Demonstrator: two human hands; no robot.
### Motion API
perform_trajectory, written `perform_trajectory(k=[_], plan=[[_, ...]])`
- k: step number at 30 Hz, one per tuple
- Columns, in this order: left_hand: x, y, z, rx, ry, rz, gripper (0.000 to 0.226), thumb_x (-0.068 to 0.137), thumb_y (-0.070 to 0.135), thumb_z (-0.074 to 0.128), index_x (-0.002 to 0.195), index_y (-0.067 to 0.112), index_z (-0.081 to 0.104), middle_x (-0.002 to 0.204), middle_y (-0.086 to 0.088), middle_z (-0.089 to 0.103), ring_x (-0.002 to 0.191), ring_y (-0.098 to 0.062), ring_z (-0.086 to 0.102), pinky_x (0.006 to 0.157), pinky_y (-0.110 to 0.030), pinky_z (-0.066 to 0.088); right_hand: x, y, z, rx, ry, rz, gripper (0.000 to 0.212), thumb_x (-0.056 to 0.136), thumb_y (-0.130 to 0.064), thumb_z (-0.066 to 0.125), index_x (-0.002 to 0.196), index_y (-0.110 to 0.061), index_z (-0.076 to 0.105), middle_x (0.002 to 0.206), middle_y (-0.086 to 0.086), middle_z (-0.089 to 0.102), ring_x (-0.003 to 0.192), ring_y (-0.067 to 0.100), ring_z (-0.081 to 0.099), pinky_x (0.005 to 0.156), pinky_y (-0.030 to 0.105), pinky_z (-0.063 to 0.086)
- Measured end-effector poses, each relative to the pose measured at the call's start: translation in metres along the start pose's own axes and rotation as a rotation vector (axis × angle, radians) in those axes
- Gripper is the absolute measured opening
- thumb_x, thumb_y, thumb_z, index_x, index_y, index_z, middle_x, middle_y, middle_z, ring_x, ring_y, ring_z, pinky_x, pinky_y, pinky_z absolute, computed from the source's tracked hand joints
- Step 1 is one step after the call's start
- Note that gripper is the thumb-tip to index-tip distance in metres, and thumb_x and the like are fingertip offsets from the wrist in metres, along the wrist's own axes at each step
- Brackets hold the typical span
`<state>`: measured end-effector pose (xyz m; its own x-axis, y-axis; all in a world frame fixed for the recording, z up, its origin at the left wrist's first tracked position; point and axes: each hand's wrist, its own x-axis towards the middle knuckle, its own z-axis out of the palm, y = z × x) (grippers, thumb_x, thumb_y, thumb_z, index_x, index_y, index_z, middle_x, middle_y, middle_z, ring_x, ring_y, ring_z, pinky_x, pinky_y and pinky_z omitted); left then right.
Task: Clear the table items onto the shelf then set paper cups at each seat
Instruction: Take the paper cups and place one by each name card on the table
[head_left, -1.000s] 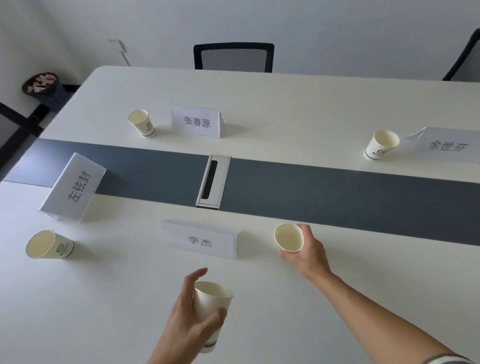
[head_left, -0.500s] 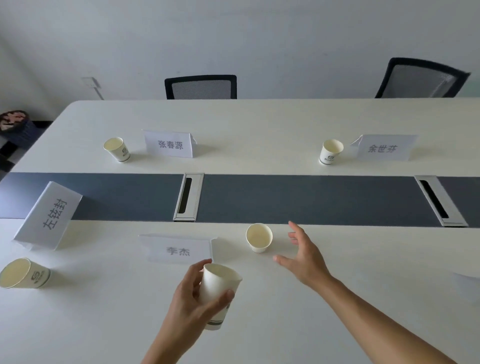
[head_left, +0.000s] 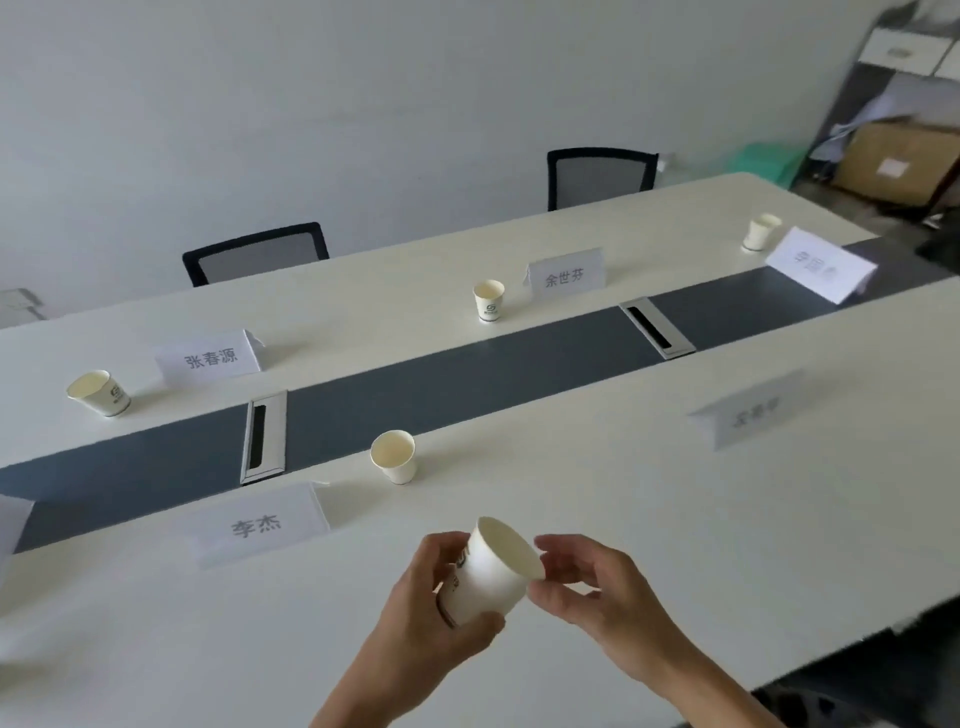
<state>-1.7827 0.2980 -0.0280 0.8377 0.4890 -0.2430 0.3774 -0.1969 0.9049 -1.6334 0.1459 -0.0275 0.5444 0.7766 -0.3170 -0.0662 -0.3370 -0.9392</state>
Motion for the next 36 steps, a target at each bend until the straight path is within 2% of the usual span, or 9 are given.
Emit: perform_trajectory(k=[4, 6, 8, 11, 16, 18, 21, 29, 36], plan=[[-0.023, 0.024, 0.071, 0.081, -0.187, 0.109, 0.055, 0.066, 0.025, 0.08, 0.114, 0.029, 0.055, 0.108, 0.019, 0.065, 0.101, -0.008, 0.063, 0.076, -0.029, 0.059, -0.08, 0.034, -0.027, 0.089, 0.11, 0.067, 0.058, 0.056, -0.051, 0.08, 0.108, -0.029, 0.068, 0.104, -0.012, 0.074, 0.099, 0.002, 0.066, 0.082, 0.018, 0.048], [-0.034, 0.033, 0.109, 0.123, -0.303, 0.158, 0.055, 0.069, 0.026, 0.08, 0.117, 0.033, 0.055, 0.111, 0.023, 0.065, 0.104, -0.004, 0.062, 0.079, -0.024, 0.056, -0.122, 0.056, -0.044, 0.174, 0.248, 0.098, 0.058, 0.054, -0.045, 0.082, 0.106, -0.025, 0.068, 0.1, -0.008, 0.075, 0.095, 0.005, 0.068, 0.078, 0.023, 0.051], [-0.044, 0.042, 0.147, 0.158, -0.423, 0.181, 0.05, 0.073, 0.027, 0.076, 0.119, 0.033, 0.058, 0.11, 0.019, 0.068, 0.102, -0.004, 0.064, 0.081, -0.023, 0.055, -0.163, 0.076, -0.063, 0.286, 0.404, 0.132, 0.064, 0.048, -0.038, 0.082, 0.106, -0.017, 0.066, 0.091, -0.003, 0.075, 0.084, 0.006, 0.07, 0.07, 0.022, 0.054], [-0.055, 0.057, 0.199, 0.193, -0.536, 0.189, 0.031, 0.08, 0.021, 0.07, 0.11, 0.028, 0.066, 0.099, 0.01, 0.073, 0.092, -0.005, 0.067, 0.077, -0.021, 0.055, -0.22, 0.097, -0.097, 0.401, 0.649, 0.154, 0.068, 0.041, -0.038, 0.079, 0.103, -0.016, 0.064, 0.092, 0.003, 0.073, 0.083, 0.012, 0.07, 0.077, 0.033, 0.06], [-0.054, 0.079, 0.27, 0.255, -0.62, 0.173, 0.019, 0.087, 0.019, 0.068, 0.103, 0.029, 0.065, 0.096, 0.012, 0.072, 0.087, -0.001, 0.068, 0.07, -0.015, 0.052, -0.308, 0.124, -0.151, 0.406, 0.965, 0.087, 0.068, 0.041, -0.045, 0.074, 0.104, -0.023, 0.062, 0.092, -0.005, 0.073, 0.079, 0.002, 0.068, 0.063, 0.019, 0.054], [-0.047, 0.089, 0.295, 0.266, -0.639, 0.167, 0.018, 0.087, 0.017, 0.068, 0.102, 0.026, 0.066, 0.095, 0.003, 0.073, 0.086, -0.004, 0.069, 0.072, -0.016, 0.053, -0.339, 0.137, -0.169, 0.408, 1.057, 0.078, 0.067, 0.044, -0.046, 0.075, 0.107, -0.026, 0.062, 0.096, -0.012, 0.073, 0.083, 0.002, 0.069, 0.066, 0.019, 0.052], [-0.03, 0.102, 0.336, 0.276, -0.677, 0.156, 0.018, 0.087, 0.012, 0.068, 0.099, 0.026, 0.067, 0.093, 0.007, 0.075, 0.083, -0.007, 0.071, 0.075, -0.023, 0.054, -0.378, 0.164, -0.199, 0.412, 1.182, 0.113, 0.067, 0.048, -0.043, 0.078, 0.111, -0.027, 0.063, 0.101, -0.007, 0.074, 0.092, 0.011, 0.069, 0.074, 0.024, 0.051], [0.028, 0.172, 0.479, 0.284, -0.792, 0.136, 0.015, 0.09, 0.016, 0.065, 0.103, 0.025, 0.064, 0.091, -0.005, 0.074, 0.083, -0.014, 0.072, 0.069, -0.024, 0.054, -0.456, 0.206, -0.314, 0.359, 1.441, 0.292, 0.071, 0.036, -0.055, 0.072, 0.1, -0.026, 0.064, 0.097, 0.0, 0.072, 0.091, 0.015, 0.066, 0.067, 0.023, 0.048], [0.077, 0.266, 0.593, 0.244, -0.851, 0.169, 0.016, 0.091, 0.016, 0.064, 0.105, 0.023, 0.064, 0.093, -0.005, 0.074, 0.089, -0.02, 0.07, 0.079, -0.031, 0.056, -0.505, 0.211, -0.413, 0.35, 1.564, 0.347, 0.081, 0.034, -0.057, 0.069, 0.105, -0.019, 0.06, 0.097, -0.005, 0.067, 0.088, 0.007, 0.06, 0.065, 0.022, 0.042]])
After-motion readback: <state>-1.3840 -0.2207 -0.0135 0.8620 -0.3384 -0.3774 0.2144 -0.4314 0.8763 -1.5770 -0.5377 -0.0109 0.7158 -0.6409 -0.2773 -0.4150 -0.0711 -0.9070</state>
